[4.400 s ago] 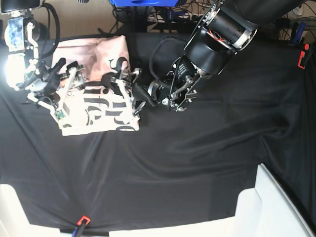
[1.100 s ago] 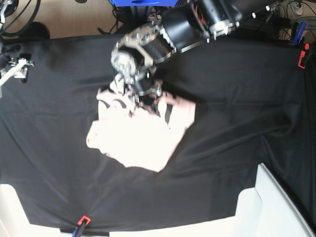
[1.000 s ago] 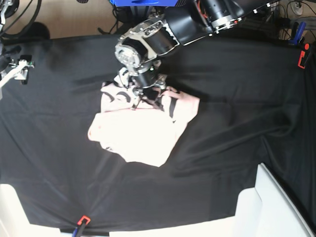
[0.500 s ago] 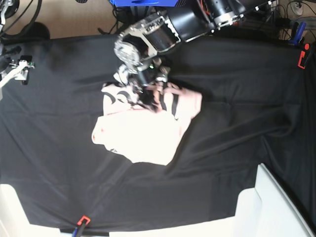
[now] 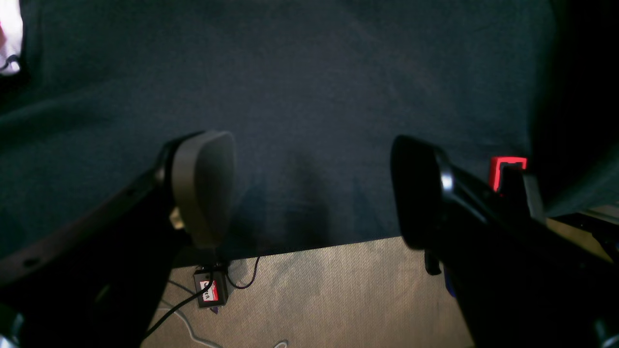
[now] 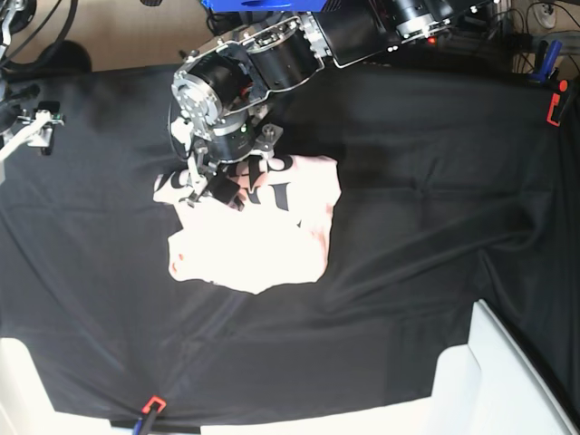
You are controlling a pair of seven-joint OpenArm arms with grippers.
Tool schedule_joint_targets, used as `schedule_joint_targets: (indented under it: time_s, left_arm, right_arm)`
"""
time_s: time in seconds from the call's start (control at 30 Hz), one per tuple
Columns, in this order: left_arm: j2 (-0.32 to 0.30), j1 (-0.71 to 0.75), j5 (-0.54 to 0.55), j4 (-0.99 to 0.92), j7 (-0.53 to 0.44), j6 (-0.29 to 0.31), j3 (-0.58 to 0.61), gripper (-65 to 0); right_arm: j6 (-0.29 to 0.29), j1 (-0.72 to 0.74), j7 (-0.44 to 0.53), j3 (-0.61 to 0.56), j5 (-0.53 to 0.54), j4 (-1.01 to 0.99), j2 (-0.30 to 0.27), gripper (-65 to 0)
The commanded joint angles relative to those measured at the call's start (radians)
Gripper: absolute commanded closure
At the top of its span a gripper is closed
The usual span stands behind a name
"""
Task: Fold the T-shirt properly
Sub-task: 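Lay the flipped shirt down and press it flat with the left gripper, then release the shirt and raise the left gripper away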
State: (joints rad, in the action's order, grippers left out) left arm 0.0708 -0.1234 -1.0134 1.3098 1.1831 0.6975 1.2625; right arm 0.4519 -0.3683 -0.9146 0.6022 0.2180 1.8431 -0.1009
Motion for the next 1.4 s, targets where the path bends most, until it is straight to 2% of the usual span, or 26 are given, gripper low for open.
schedule_joint_targets:
  time_s: [0.0,0.2,0.4,0.5,0.63,0.7,0.93,1.03,1.23,1.37]
  left_arm:
    - [0.002,-0.005,-0.028,0.021,0.019,0.001,0.006,-38.0]
    - [-0.022,-0.003,-0.028,0.034,0.021,0.001,0.059,-37.5]
    - [-0.062,-0.017,-0.026,0.113,0.014,0.001,0.062,-37.5]
    - [-0.068,-0.017,-0.009,0.121,0.014,0.001,0.055,-37.8]
    - [-0.072,-0.043,0.193,0.118,0.021,0.001,0.052,-37.8]
    - [-0.093,-0.054,0.296,0.123,0.022,0.001,0.052,-37.8]
    - [-0.136,-0.055,0.459,0.215,0.021,0.001,0.052,-37.6]
    - [-0.154,-0.084,0.615,0.288,0.022,0.001,0.052,-37.5]
    - [-0.202,-0.163,1.002,0.324,0.022,0.001,0.050,-37.3]
    - [-0.216,-0.198,1.194,0.319,0.022,0.001,0.052,-37.3]
  right_arm:
    - [-0.005,0.004,0.018,0.005,0.004,0.017,-0.013,-48.0]
    - [-0.006,0.013,0.018,0.005,0.004,0.017,-0.015,-48.2]
    - [-0.006,0.028,0.016,0.005,0.002,0.016,-0.015,-48.2]
    - [-0.006,0.047,-0.022,0.005,0.002,0.016,-0.013,-48.2]
    - [-0.006,0.065,-0.048,0.005,0.002,0.016,-0.013,-48.2]
    - [-0.006,0.068,-0.048,0.005,0.002,0.016,-0.013,-48.2]
    - [-0.006,0.081,-0.048,0.005,0.002,0.014,-0.015,-48.2]
    - [-0.008,0.082,-0.048,0.003,0.002,0.014,-0.013,-48.2]
    - [-0.009,0.085,-0.048,0.003,0.002,0.014,-0.018,-48.2]
    - [-0.009,0.087,-0.048,0.003,0.002,0.014,-0.020,-48.2]
